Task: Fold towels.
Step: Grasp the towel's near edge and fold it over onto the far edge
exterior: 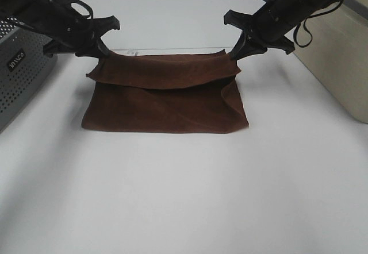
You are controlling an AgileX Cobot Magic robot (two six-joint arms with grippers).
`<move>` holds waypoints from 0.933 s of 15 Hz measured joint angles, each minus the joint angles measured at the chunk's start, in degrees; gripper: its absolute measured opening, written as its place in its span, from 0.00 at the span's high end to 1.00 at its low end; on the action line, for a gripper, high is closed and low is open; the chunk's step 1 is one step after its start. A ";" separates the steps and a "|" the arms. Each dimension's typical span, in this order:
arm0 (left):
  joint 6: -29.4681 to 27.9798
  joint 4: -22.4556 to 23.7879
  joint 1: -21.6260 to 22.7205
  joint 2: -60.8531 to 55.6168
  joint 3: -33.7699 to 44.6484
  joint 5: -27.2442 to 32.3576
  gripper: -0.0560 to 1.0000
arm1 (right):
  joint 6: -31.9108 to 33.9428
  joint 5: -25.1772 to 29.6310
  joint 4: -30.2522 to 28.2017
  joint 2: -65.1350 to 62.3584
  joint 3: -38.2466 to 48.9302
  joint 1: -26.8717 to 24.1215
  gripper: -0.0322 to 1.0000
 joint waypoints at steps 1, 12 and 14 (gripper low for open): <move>0.00 -0.69 0.00 1.78 -2.18 -2.35 0.94 | 0.00 -0.23 -0.52 2.29 -3.55 0.00 0.97; 1.60 -2.35 -0.17 15.93 -15.64 -15.18 0.89 | -1.78 -14.90 -2.46 13.98 -14.84 0.00 0.95; 2.29 -2.35 -0.17 15.93 -15.70 -15.53 0.78 | -1.78 -15.30 -2.46 14.27 -14.84 0.00 0.86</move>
